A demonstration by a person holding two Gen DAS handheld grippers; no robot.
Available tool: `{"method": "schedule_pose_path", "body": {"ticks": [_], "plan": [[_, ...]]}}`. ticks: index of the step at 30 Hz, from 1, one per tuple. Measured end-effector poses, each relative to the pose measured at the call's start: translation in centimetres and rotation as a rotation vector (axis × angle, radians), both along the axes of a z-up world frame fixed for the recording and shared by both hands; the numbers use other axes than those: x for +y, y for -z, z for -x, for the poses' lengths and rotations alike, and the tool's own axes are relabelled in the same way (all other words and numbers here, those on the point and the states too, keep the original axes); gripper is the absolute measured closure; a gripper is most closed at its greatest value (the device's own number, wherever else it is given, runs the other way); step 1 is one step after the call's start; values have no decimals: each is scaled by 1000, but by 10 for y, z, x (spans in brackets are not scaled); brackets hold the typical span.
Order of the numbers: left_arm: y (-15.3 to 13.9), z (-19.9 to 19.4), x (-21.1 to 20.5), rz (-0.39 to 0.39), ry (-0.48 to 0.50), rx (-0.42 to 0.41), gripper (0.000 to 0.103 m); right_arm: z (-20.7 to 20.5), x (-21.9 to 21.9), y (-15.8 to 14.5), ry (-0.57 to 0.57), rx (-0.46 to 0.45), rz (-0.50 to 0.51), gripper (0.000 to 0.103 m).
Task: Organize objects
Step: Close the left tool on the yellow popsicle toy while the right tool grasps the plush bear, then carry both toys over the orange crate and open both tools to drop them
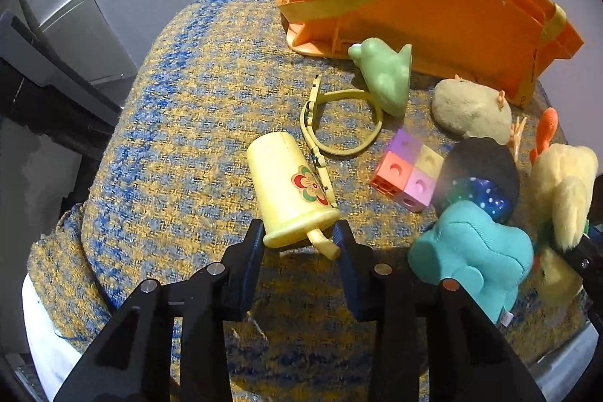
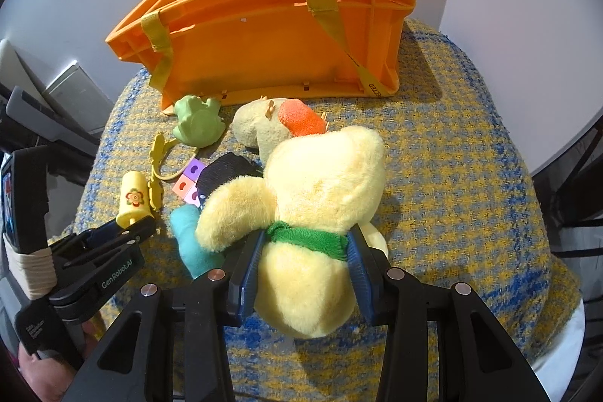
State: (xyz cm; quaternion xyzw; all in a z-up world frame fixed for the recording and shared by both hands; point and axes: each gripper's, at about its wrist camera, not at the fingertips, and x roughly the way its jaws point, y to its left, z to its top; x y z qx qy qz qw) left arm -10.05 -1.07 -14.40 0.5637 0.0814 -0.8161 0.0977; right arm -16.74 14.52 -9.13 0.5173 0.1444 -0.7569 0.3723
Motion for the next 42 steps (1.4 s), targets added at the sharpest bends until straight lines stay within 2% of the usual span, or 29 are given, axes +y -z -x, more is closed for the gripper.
{"method": "schedule_pose_path", "body": {"ticks": [11, 24, 36, 42], "plan": [[-33, -5, 1, 20, 3, 69, 67, -3, 8, -24, 6, 29, 47, 61], [-105, 0, 3, 47, 12, 189, 67, 11, 9, -81, 10, 114, 117, 61], [-156, 48, -2, 79, 27, 298, 67, 49, -19, -130, 35, 223, 176, 61], [-168, 78, -7, 89, 27, 334, 67, 74, -41, -140, 54, 255, 192, 61]]}}
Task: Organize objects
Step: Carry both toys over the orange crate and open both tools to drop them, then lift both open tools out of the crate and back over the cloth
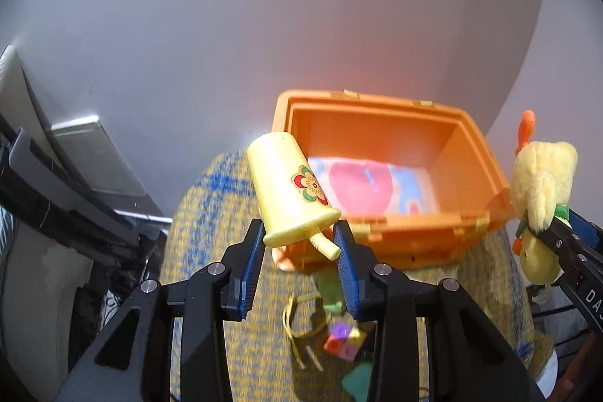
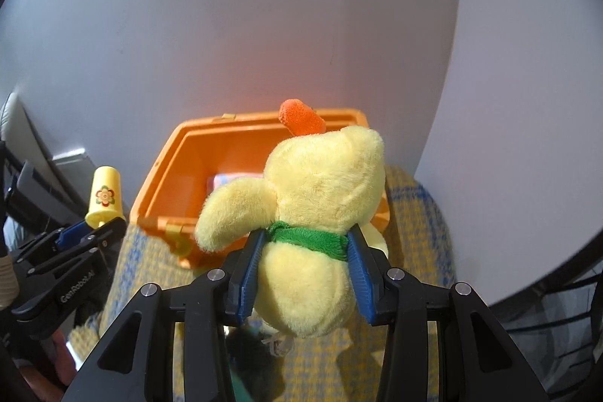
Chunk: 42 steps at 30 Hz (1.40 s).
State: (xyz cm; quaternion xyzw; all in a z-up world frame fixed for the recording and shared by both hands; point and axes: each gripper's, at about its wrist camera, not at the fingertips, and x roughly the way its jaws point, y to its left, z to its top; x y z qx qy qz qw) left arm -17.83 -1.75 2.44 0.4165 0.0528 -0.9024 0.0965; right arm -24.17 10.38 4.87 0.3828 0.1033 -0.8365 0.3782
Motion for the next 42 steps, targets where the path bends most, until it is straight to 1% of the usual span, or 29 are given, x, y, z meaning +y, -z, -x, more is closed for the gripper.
{"method": "schedule_pose_path", "body": {"ticks": [4, 7, 13, 16, 20, 27, 30, 31, 32, 33, 34, 35, 36, 37, 38, 40, 41, 42], "plan": [[-8, 19, -2, 17, 10, 32, 67, 18, -13, -2, 11, 6, 11, 61], [-8, 33, 0, 36, 25, 43, 67, 30, -23, 0, 17, 12, 12, 61], [2, 60, 0, 55, 39, 28, 67, 51, -47, 9, 17, 10, -2, 61], [9, 73, 2, 67, 34, 22, 67, 61, -59, 14, 18, 3, -9, 60], [21, 87, 0, 64, 21, -5, 67, 71, -71, 21, 18, -10, -15, 60], [38, 96, 2, 60, 18, -36, 67, 82, -87, 28, 15, -16, -36, 60], [43, 98, 3, 59, 10, -43, 66, 86, -91, 30, 11, -20, -45, 58], [42, 96, 3, 61, 6, -44, 63, 87, -92, 30, 12, -19, -47, 56], [43, 98, 2, 62, 1, -46, 54, 88, -92, 30, 15, -16, -49, 51], [43, 97, 2, 65, -5, -45, 48, 89, -93, 29, 19, -12, -52, 47], [43, 98, 2, 71, -12, -41, 38, 90, -93, 28, 21, -9, -52, 35], [42, 97, 2, 76, -20, -37, 32, 90, -93, 26, 30, 4, -52, 22], [41, 96, 2, 82, -28, -34, 30, 87, -95, 26, 40, 16, -54, 17], [40, 95, 2, 86, -35, -33, 24, 82, -91, 28, 48, 26, -53, 14], [39, 94, 2, 89, -41, -32, 17, 73, -97, 31, 49, 29, -51, 13], [38, 92, 2, 98, -59, -31, 11, 68, -97, 30, 60, 28, -58, 13], [38, 90, 2, 100, -64, -31, 11, 67, -101, 30, 62, 27, -60, 13], [37, 88, 2, 99, -68, -32, 10, 70, -90, 28, 63, 27, -58, 12]]}}
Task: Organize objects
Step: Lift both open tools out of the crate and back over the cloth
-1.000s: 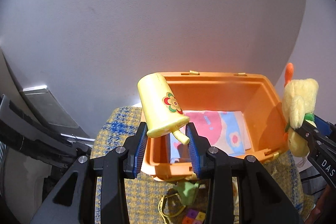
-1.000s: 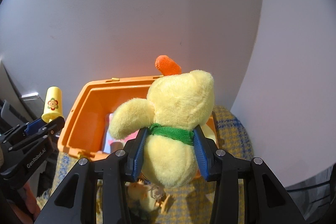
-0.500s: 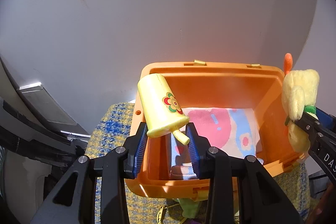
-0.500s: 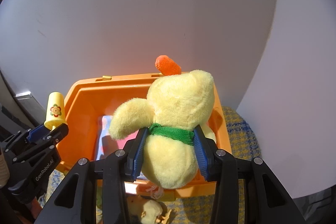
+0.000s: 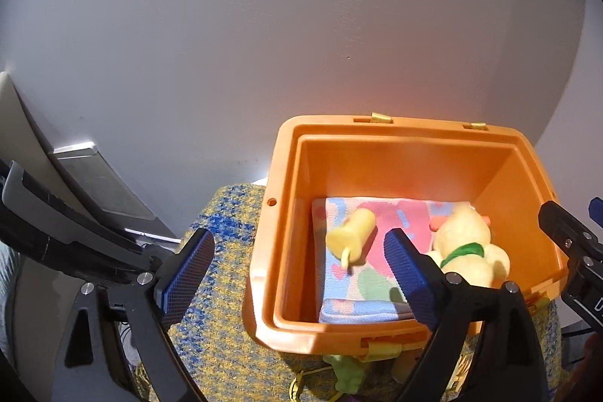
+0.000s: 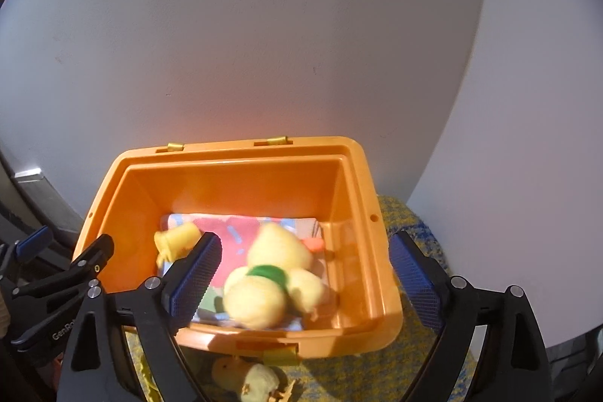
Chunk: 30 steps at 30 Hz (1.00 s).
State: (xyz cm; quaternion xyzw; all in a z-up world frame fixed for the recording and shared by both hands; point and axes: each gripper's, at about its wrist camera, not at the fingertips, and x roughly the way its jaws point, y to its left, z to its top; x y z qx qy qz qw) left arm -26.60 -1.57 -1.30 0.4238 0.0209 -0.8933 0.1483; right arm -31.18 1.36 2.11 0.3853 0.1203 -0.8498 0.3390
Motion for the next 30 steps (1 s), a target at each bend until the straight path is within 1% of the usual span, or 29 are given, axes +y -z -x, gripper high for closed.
{"method": "schedule_pose_path", "body": {"ticks": [2, 11, 19, 25, 30], "plan": [[-2, -5, -2, -4, -5, -4, 9, 2, 14, -3, 5, 5, 0, 12], [-14, -32, -1, -14, -14, 3, 7, -18, 37, -9, 14, -1, 21, 12], [-21, -67, 6, -22, -7, 13, 6, -39, 64, -13, 18, 2, 35, 12], [-16, -92, 17, -6, 13, 5, 5, -54, 86, -5, 15, -18, 32, 12], [-7, -111, 20, -20, 11, -5, 5, -66, 105, 4, 12, -26, 19, 12]]}}
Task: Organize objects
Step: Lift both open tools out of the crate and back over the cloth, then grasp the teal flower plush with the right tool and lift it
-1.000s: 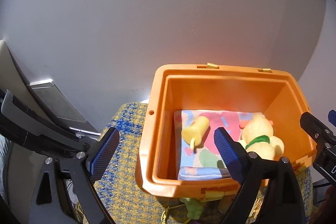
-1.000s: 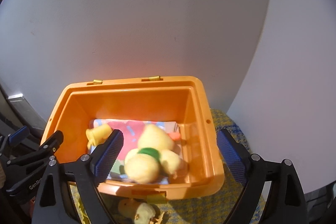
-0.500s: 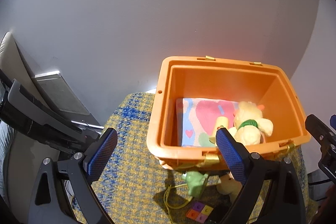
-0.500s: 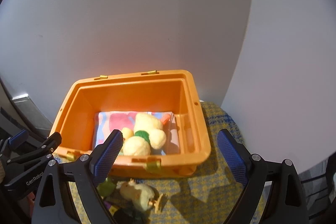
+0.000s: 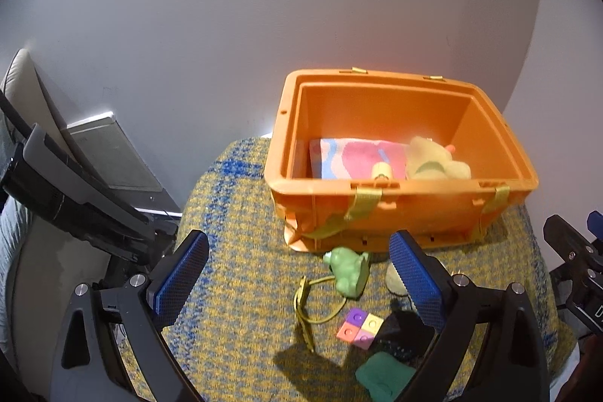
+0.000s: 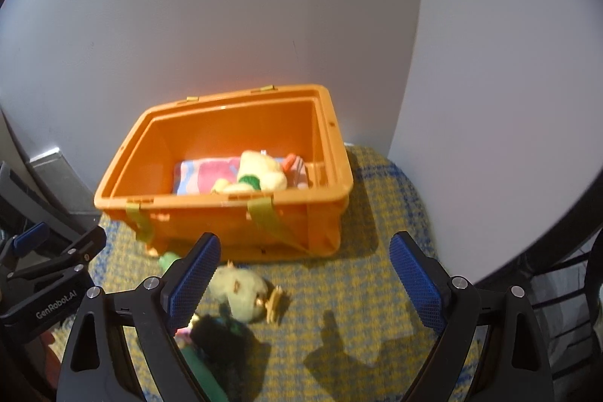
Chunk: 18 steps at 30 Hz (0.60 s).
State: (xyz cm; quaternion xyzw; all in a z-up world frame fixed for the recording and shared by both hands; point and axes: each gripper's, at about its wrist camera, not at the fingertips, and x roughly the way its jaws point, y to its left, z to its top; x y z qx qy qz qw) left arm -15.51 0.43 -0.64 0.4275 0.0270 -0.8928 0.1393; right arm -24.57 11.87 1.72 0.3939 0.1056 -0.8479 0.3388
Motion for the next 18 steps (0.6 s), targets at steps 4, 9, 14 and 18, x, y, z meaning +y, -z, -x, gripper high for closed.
{"method": "schedule_pose_path", "body": {"ticks": [4, 9, 14, 18], "plan": [[10, -14, 0, -8, -1, -16, 5, -11, 11, 10, -3, -14, -10, 12], [26, -37, -6, -15, -16, -37, 5, -29, 18, 24, -23, -39, -24, 12], [44, -59, -19, -25, -47, -54, 5, -54, 18, 40, -60, -58, -40, 12], [61, -80, -34, -35, -85, -75, 5, -76, 14, 56, -101, -87, -55, 12]]}}
